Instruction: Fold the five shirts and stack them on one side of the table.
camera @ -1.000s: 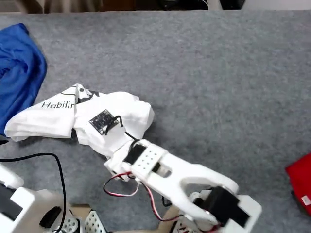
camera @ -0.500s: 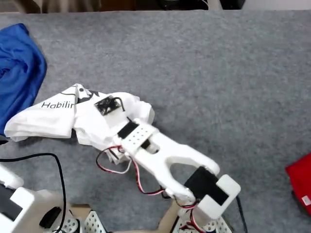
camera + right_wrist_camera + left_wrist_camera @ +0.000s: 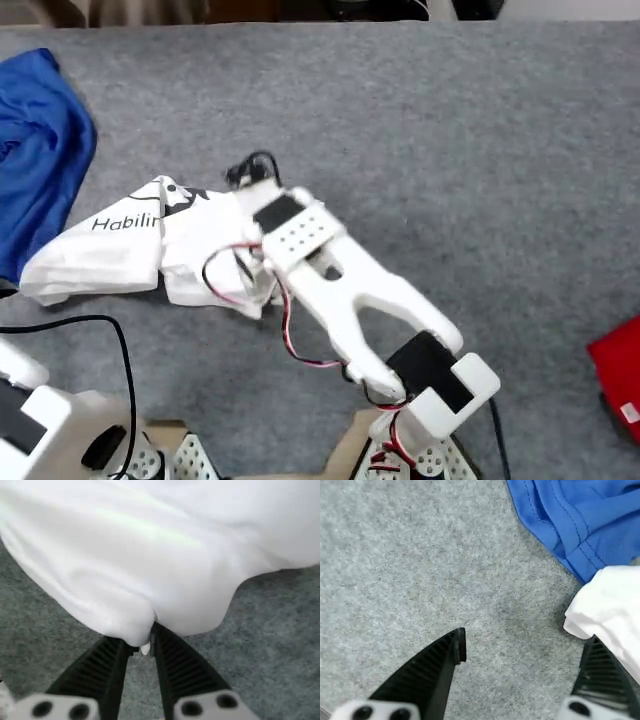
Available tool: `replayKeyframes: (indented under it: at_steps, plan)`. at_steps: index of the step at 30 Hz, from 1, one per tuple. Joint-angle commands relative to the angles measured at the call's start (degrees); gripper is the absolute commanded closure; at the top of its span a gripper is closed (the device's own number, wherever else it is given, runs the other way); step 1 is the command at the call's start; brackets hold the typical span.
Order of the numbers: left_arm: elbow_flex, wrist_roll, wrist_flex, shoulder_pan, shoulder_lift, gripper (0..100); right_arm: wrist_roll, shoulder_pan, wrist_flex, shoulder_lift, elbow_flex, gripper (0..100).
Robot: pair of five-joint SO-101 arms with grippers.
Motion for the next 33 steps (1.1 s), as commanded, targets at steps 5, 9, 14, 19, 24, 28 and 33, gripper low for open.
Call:
replayKeyframes:
  at_steps: [5, 9, 14, 19, 24, 28, 33]
  plan:
    - [-2.8, -0.5, 0.4, 0.1, -2.5, 64, 17.3, 3.9, 18.7, 0.0, -28.4, 99.1]
    - [-2.4, -0.5, 0.8, 1.8, -2.6, 64, 35.8, 6.2, 20.3, -0.1, -36.6, 99.2]
    - [-2.9, -0.2, 5.2, 6.2, -2.6, 64, 42.9, 7.4, 20.3, 0.3, -35.9, 99.1]
    - [-2.9, 3.7, 13.5, 16.2, -2.7, 64, 51.2, 8.5, 20.1, 0.4, -31.3, 99.1]
    - [-5.6, 12.3, 20.0, 28.8, -2.7, 64, 51.5, 8.6, 16.9, 0.3, -24.3, 99.1]
    - [-9.4, 17.0, 22.0, 39.5, -2.3, 64, 51.4, 8.6, 14.4, 0.3, -20.4, 99.1]
    - [-7.6, 18.0, 15.7, 43.3, -0.5, 64, 51.5, 8.6, 14.0, 0.2, -18.9, 99.1]
